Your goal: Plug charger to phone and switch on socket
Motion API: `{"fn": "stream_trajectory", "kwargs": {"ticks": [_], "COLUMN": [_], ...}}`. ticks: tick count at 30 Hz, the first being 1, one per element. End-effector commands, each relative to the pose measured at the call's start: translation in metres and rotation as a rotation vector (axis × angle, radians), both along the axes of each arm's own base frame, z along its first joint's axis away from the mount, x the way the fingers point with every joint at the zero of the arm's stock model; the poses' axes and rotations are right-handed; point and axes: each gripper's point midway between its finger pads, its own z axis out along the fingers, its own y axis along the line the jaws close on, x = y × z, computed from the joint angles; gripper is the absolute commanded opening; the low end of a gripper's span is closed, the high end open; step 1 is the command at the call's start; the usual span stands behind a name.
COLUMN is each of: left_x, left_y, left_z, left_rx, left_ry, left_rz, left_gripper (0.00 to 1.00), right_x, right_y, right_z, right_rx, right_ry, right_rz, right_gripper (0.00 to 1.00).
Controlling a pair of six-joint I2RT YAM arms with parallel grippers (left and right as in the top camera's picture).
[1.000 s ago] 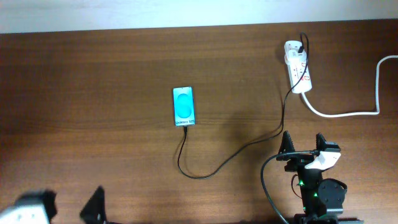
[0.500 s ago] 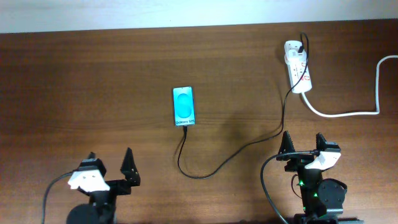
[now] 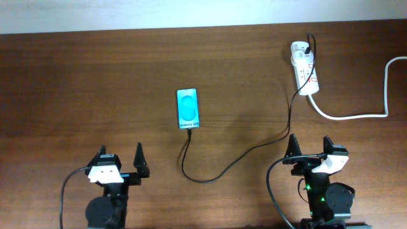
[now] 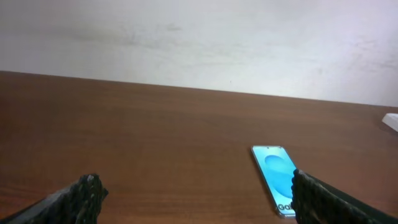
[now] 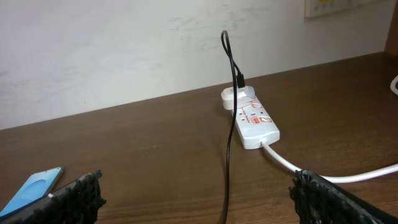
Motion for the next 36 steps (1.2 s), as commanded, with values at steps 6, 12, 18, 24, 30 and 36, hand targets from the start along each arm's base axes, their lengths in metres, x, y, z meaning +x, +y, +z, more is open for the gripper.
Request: {"fn": "stream_trajectory", "kwargs": {"ticks": [6,12,18,24,30,36], "left_x": [0.001,0.003,0.003,0.003,0.003,0.003], "left_y": [0.003,0.003,0.005,0.006,0.006,0.006], "left_z": [-0.009,-0.010,-0.011,-0.011,-0.011,-0.010], "left_rx": [0.160,0.185,0.163,0.163,0.163,0.163], "left_ry": [0.008,-0.012,-0.005,-0.008,-0.008,-0.008], "left_rz": [0.003,0.003,0.005,0.009,0.009,0.009], "left_gripper": [0.99,0.99,0.99,0.99,0.99,0.99], "right_x": [0.000,0.000,0.000,0.000,0.000,0.000], "right_y": [0.003,0.003,0.003,0.003,0.003,0.003], "right_z": [-0.002,-0.002,-0.002,-0.002,-0.002,-0.002], "right_rx": [0.005,0.005,0.005,0.005,0.005,0.005], "right_ry": [0.002,0.002,0.002,0.002,0.002,0.002], "right_rz": [0.013,0.013,0.013,0.013,0.013,0.013], "right_gripper": [0.98,0.98,0.98,0.98,0.98,0.98]}}
